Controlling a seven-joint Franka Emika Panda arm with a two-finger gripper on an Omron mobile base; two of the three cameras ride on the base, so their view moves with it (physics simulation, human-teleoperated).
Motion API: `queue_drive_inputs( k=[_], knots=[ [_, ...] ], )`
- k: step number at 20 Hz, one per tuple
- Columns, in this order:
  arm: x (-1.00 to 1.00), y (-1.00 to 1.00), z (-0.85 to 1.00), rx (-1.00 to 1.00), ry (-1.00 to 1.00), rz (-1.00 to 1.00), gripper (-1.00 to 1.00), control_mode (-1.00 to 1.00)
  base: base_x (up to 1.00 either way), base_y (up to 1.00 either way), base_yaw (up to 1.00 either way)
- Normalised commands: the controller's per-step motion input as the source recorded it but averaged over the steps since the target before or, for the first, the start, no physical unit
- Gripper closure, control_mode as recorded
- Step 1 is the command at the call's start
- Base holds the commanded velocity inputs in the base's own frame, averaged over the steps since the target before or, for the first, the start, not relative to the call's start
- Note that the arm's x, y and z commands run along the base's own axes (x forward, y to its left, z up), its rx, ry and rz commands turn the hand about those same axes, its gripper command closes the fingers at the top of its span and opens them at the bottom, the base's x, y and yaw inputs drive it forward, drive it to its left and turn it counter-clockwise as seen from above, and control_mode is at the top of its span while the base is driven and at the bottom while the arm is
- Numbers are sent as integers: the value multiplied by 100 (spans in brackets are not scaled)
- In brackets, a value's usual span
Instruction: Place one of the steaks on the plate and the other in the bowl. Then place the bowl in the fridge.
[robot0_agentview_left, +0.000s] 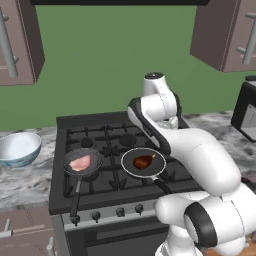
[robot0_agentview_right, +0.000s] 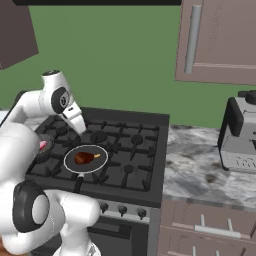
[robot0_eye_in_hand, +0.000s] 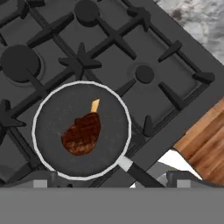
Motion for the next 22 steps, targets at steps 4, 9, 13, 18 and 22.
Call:
queue_drive_inputs(
  k=[4,9,13,18,22],
  knots=[
    [6,4,-66,15,3,-24,-100,-100,0,0,0],
    [39,-8,-46,10,0,-7,-100,-100,0,0,0],
    [44,-2,-47,4,0,0,-100,-100,0,0,0],
    [9,0,-22,0,0,0,-100,-100,0,0,0],
    [-2,0,-41,0,2,-1,-100,-100,0,0,0]
  ],
)
